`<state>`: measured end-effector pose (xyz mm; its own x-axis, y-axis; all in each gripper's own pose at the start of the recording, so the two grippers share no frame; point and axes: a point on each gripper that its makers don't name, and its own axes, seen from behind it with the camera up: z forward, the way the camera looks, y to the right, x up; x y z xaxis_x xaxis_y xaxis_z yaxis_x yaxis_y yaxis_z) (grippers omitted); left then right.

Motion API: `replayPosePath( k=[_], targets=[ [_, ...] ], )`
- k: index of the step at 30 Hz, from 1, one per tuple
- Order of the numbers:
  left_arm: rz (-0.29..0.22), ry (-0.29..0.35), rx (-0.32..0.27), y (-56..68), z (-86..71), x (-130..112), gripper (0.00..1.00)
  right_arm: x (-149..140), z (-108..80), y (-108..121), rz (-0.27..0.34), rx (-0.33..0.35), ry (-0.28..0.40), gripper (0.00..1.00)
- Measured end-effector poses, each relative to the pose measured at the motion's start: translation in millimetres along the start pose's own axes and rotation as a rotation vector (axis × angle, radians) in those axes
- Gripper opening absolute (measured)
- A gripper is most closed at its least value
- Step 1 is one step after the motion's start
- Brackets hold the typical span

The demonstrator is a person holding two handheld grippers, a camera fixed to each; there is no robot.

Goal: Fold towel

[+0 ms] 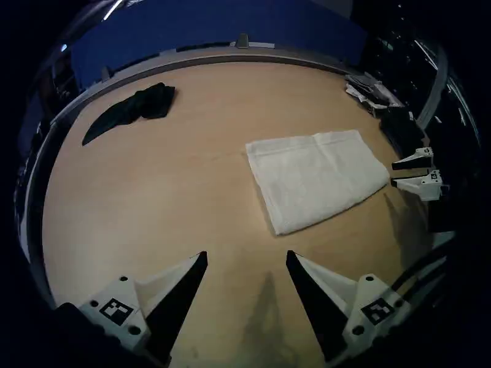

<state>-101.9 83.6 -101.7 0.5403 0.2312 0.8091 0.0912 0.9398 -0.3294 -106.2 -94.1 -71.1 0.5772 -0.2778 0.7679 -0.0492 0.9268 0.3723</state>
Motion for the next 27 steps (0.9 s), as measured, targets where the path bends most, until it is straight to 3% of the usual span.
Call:
replayPosePath(
  k=[6,16,22,27],
  targets=[
    [0.003,0.003,-0.003,2.2,-1.4,0,0.95,-6,5.5,1,0.015,0.012,-0.017,0.47],
    [-0.004,0.0,-0.001,1.2,-3.0,-3,0.96,-15,10.0,1,0.013,0.025,-0.037,0.38],
    [-0.003,-0.004,0.003,-0.5,-2.9,-5,0.96,-15,12.6,-2,0.006,0.029,-0.043,0.16],
    [-0.004,-0.005,0.004,-1.6,-4.1,-7,0.95,-14,12.5,-4,0.004,0.034,-0.04,0.06]
  ],
)
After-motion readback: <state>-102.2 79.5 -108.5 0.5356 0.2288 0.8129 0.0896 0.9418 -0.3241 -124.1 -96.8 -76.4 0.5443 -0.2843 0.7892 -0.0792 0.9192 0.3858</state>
